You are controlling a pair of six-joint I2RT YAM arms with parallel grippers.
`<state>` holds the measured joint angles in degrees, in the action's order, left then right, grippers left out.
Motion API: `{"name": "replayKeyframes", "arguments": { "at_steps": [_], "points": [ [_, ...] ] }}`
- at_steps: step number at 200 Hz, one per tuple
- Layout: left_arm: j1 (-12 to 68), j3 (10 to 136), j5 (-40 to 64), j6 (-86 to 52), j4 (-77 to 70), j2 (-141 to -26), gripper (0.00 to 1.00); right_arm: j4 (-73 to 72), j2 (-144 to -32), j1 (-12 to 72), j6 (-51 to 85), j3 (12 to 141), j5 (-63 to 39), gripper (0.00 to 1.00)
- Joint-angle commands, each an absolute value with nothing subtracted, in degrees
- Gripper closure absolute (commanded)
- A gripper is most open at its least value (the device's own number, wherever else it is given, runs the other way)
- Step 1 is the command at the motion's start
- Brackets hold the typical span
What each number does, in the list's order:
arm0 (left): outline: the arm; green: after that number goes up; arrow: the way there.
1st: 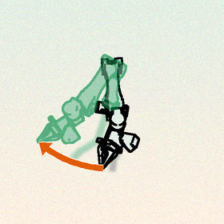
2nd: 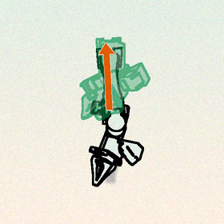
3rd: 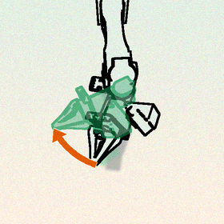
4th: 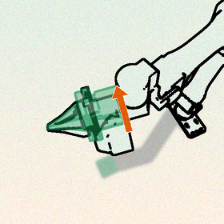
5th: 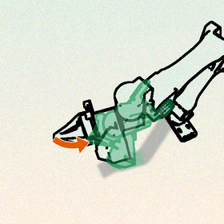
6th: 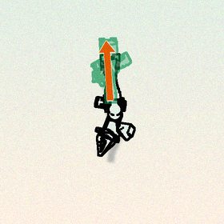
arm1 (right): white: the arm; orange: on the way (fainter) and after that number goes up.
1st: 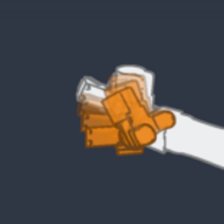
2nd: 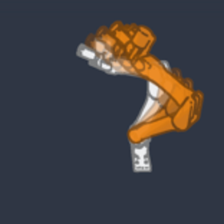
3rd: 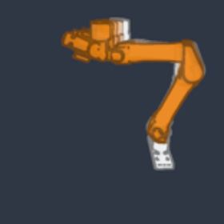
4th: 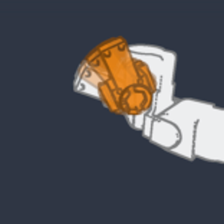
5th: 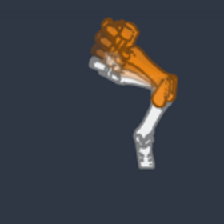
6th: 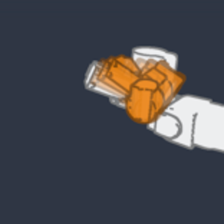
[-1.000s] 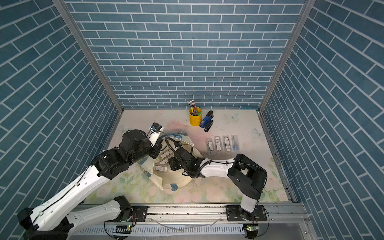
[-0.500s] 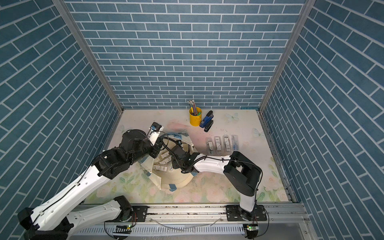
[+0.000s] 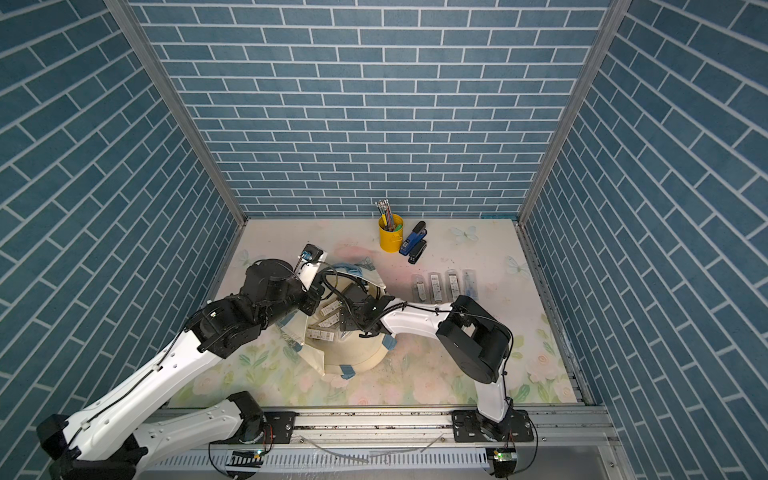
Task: Take out the compass set from the canvas bag
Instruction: Pick up the compass set from the canvas bag.
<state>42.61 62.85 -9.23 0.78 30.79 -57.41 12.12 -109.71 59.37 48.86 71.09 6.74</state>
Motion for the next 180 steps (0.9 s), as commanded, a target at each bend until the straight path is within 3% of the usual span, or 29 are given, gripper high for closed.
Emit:
{"name": "replayKeyframes", "arguments": {
  "at_steps": [1, 46, 109, 180],
  "points": [
    [42.89, 62.58, -7.11, 1.06, 27.95, -56.84, 1.00, 14.98, -113.20, 58.00, 54.22, 74.92, 3.69, 0.19],
    [42.93, 62.49, -7.01, 1.14, 27.33, -57.22, 1.00, 18.66, -118.59, 57.92, 54.24, 81.37, 2.75, 0.23],
    [42.81, 62.01, -7.43, 1.32, 27.38, -56.87, 1.00, 22.88, -120.17, 58.27, 52.92, 85.39, 5.43, 0.43],
    [42.71, 61.72, -7.82, 1.34, 27.75, -56.12, 1.00, 22.12, -118.67, 58.27, 51.87, 84.43, 5.79, 0.58]
  ]
}}
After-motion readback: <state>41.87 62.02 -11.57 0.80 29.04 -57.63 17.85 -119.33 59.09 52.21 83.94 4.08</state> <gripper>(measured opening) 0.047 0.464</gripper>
